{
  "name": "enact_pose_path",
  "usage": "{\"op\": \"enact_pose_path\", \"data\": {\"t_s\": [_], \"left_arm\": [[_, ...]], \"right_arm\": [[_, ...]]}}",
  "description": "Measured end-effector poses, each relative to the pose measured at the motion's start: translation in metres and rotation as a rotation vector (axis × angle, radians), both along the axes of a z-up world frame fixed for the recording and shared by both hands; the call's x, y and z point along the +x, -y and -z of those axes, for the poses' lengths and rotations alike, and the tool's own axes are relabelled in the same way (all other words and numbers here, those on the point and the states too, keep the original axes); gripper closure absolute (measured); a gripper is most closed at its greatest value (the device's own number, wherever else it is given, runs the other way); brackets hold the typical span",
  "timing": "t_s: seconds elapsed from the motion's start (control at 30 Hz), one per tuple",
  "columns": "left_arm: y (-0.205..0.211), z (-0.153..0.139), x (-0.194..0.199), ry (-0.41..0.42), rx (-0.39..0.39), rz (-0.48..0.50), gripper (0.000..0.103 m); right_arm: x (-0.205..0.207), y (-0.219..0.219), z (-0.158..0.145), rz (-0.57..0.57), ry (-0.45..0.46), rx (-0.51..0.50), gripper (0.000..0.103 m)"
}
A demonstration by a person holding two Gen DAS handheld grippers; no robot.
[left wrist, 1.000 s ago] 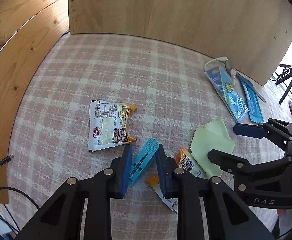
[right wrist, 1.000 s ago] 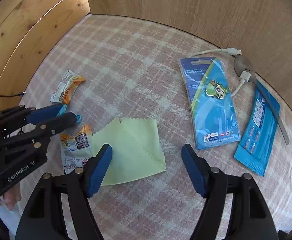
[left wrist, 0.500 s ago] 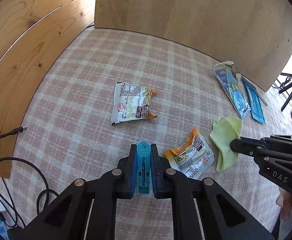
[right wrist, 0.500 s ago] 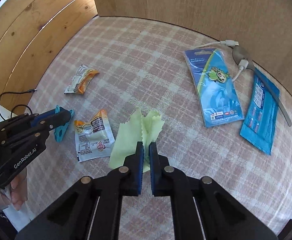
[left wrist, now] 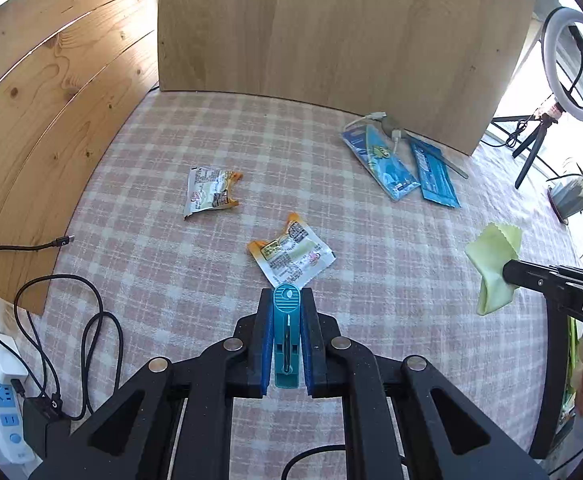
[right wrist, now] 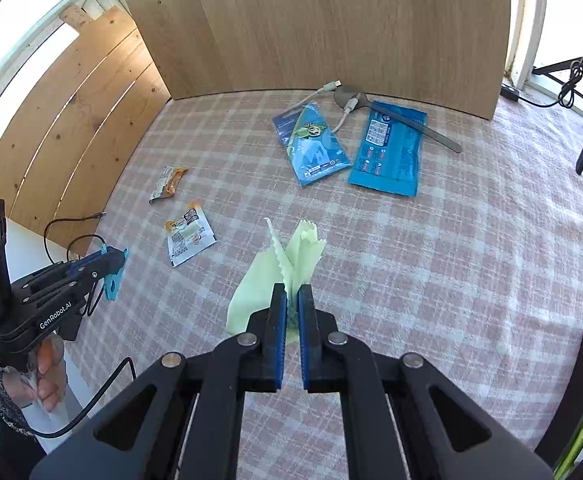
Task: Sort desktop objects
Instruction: 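Carry the clothespin and cloth to the tray and open both grippers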
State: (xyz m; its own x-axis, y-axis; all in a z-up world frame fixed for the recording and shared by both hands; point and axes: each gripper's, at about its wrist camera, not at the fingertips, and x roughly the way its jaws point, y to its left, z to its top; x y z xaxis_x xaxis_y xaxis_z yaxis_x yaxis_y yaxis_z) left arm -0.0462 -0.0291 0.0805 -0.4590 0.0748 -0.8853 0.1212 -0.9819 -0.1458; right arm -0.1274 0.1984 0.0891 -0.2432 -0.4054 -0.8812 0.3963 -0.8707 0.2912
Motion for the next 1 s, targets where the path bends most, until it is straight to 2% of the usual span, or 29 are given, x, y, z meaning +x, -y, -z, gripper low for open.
{"op": "enact_pose_path", "data": {"t_s": [0.13,0.37,0.73,1.0], "left_arm": [[-0.037,-0.023,-0.004,-0.018,0.015,0.083,0.092],[-0.146,-0.043,0.013,-0.046,0.035,0.309,0.092],[-0.344,-0.053,0.059,-0.034,0.087,0.699,0.092],[-0.456,-0.049,0.104,0.002,0.099,0.942,0.092]], "right_arm": [[0.021,-0.046,-0.014,0.078,-0.025,-0.005,0.097],[0.070,-0.142,-0.034,0.255,-0.070,-0.018,0.097],[0.168,-0.321,-0.054,0.591,-0.102,-0.001,0.097],[0.236,-0.427,-0.055,0.823,-0.101,0.057,0.097]]}}
